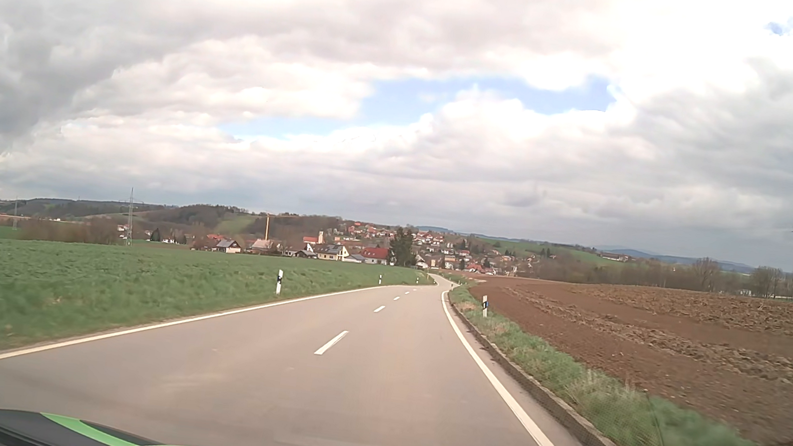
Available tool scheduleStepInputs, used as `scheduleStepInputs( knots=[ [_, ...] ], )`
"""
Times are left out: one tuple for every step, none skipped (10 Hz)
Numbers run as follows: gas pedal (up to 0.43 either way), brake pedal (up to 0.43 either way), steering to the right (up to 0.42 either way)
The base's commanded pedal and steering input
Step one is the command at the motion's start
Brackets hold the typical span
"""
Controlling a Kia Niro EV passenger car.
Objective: Follow the waypoints while adhering to traffic rules and regulations
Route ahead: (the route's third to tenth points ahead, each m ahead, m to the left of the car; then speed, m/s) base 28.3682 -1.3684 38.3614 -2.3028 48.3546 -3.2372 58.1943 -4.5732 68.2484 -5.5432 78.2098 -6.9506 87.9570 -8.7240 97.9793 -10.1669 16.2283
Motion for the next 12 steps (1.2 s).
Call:
scheduleStepInputs(
  knots=[
    [0.098, 0.000, 0.016],
    [0.098, 0.000, 0.016],
    [0.098, 0.000, 0.015],
    [0.098, 0.000, 0.014],
    [0.098, 0.000, 0.013],
    [0.098, 0.000, 0.012],
    [0.098, 0.000, 0.012],
    [0.087, 0.000, 0.012],
    [0.087, 0.000, 0.011],
    [0.087, 0.000, 0.011],
    [0.079, 0.000, 0.011],
    [0.067, 0.000, 0.011]
  ],
)
